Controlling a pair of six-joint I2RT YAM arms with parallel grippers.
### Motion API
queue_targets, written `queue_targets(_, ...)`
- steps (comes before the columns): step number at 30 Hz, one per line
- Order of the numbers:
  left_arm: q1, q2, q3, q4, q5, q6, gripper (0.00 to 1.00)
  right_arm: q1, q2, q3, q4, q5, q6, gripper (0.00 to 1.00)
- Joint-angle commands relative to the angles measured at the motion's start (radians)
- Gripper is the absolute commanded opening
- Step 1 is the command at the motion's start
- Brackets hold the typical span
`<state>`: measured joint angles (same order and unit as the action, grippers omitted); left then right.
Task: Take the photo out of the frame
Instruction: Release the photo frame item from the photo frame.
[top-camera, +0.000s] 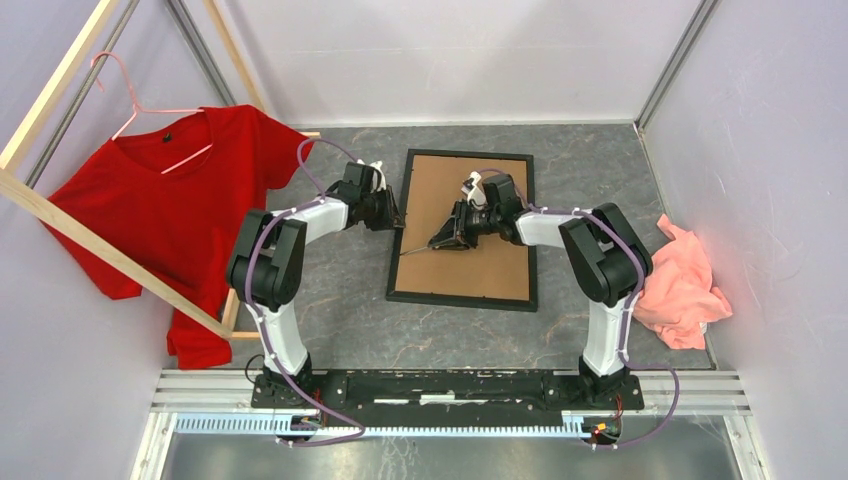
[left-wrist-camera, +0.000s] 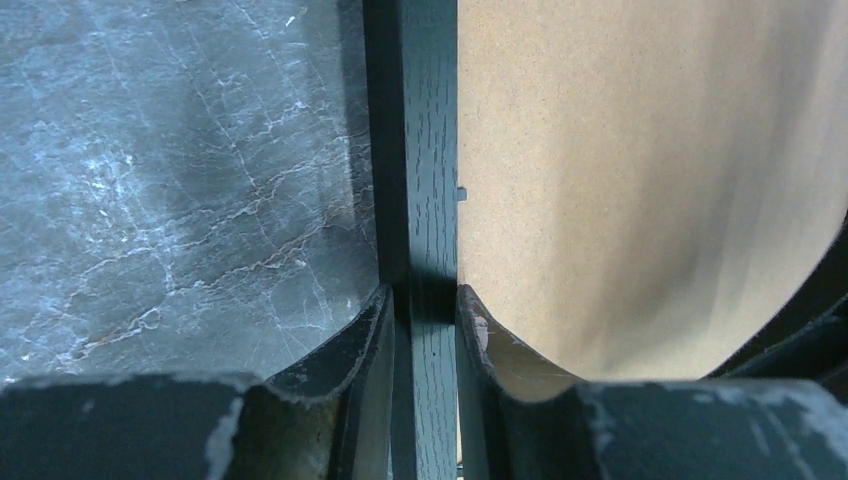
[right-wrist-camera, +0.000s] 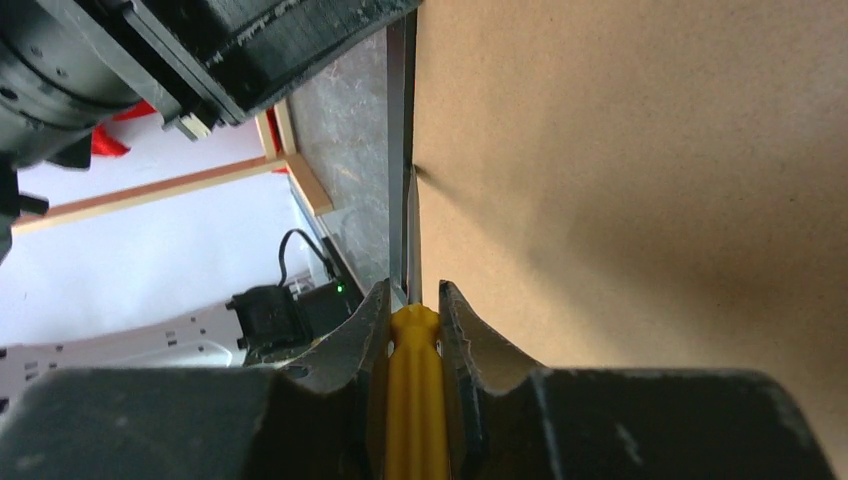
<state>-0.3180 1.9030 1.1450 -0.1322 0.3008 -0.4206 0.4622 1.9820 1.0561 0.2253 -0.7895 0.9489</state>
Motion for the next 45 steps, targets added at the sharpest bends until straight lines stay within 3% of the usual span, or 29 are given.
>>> queue_targets(1, -0.059, 0.053, -0.053, -0.056, -0.04, -0.065, 0.02, 0.071, -0.038, 0.126, -0.158, 0.184, 0.02, 0.0)
queue_targets(14, -0.06, 0.04, -0.073, -0.042, -0.058, -0.085, 0.02, 0.207, -0.002, 0.425, -0.384, 0.378, -0.023, 0.0)
queue_targets(22, -0.08, 0.035, -0.077, -0.038, -0.08, -0.092, 0.02, 0.274, 0.038, 0.557, -0.422, 0.49, -0.051, 0.0)
queue_targets(32, -0.094, 0.027, -0.082, -0.033, -0.101, -0.088, 0.02, 0.313, 0.083, 0.678, -0.388, 0.405, 0.037, 0.0)
queue_targets(35, -0.095, 0.026, -0.071, -0.026, -0.073, -0.071, 0.02, 0.3, 0.079, 0.677, -0.378, 0.366, 0.026, 0.0)
queue_targets(40, -0.061, -0.014, -0.033, -0.028, 0.012, -0.027, 0.02, 0.211, 0.026, 0.538, -0.321, 0.274, -0.064, 0.0)
queue_targets(45, -0.019, -0.046, 0.014, -0.057, 0.08, 0.036, 0.22, 0.15, -0.035, 0.431, -0.351, 0.186, -0.226, 0.0)
